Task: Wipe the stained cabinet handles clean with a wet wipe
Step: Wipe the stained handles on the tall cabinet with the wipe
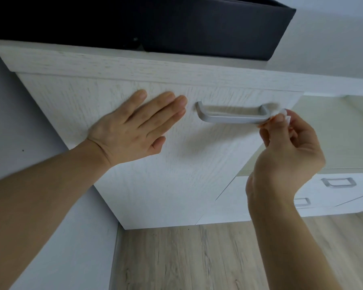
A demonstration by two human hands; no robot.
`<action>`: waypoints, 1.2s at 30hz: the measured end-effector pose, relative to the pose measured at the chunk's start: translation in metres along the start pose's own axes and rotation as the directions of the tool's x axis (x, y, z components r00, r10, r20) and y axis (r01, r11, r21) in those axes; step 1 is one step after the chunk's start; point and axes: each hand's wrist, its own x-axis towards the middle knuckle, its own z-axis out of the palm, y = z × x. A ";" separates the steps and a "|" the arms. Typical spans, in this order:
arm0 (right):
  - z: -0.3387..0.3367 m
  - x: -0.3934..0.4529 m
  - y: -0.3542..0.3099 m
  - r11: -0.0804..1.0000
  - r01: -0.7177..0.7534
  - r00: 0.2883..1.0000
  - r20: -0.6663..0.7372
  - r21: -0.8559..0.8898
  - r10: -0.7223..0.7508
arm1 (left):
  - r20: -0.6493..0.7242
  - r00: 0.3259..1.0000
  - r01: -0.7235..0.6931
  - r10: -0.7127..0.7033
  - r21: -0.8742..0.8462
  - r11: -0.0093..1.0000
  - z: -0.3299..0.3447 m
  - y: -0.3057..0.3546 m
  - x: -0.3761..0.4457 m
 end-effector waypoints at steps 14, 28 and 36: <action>-0.013 -0.016 0.000 0.987 0.042 0.997 0.070 -0.153 -0.032 | 0.049 0.999 0.012 -0.011 -0.027 1.000 -0.008 -0.001 0.002; 0.001 0.002 -0.101 0.966 0.095 0.917 0.399 -0.240 0.009 | 0.278 0.961 0.122 0.004 -0.434 0.892 -0.097 -0.056 0.056; 0.072 0.044 -0.211 0.910 0.234 0.808 0.588 -0.343 0.014 | 0.498 0.864 0.346 -0.077 -0.475 0.809 -0.115 -0.160 0.139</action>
